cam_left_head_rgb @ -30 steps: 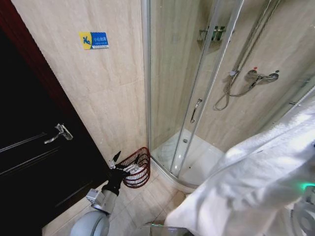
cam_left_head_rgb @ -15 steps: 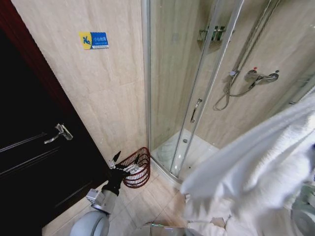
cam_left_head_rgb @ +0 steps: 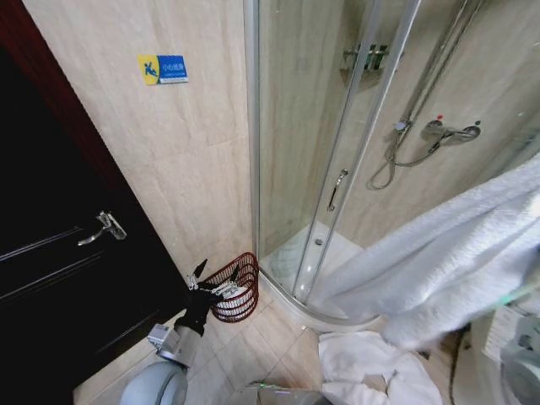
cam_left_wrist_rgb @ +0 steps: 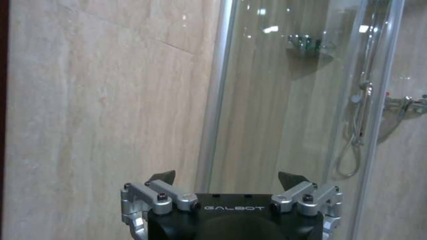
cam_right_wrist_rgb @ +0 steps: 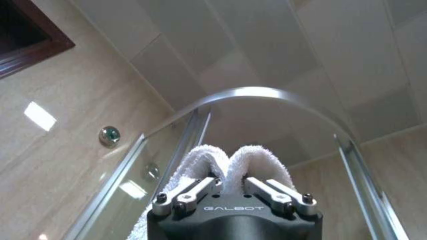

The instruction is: Discard the used towel into the hamper.

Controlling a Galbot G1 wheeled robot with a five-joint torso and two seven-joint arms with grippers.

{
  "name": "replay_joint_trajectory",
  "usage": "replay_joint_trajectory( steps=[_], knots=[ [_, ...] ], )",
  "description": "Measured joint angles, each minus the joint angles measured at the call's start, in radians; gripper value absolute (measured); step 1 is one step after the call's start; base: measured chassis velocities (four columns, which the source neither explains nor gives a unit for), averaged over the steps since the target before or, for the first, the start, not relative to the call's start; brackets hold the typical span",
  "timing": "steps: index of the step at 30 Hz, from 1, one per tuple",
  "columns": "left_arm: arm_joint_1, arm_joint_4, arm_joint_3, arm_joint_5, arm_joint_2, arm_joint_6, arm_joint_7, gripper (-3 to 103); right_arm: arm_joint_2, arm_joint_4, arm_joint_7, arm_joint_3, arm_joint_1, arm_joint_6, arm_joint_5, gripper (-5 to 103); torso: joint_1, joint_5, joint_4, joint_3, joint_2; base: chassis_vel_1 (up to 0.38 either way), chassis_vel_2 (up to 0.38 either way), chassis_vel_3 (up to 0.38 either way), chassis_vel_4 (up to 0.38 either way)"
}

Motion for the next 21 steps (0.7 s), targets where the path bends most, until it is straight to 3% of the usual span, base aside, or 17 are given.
replay_joint_trajectory(
  steps=[21],
  knots=[
    [0.0,0.0,0.0,0.0,0.0,0.0,0.0,100,0.01,-0.001,-0.013,-0.002,-0.003,0.003,0.0,6,0.0,0.0001,0.0,0.0,0.0,0.086,0.088,0.09,0.088]
  ],
)
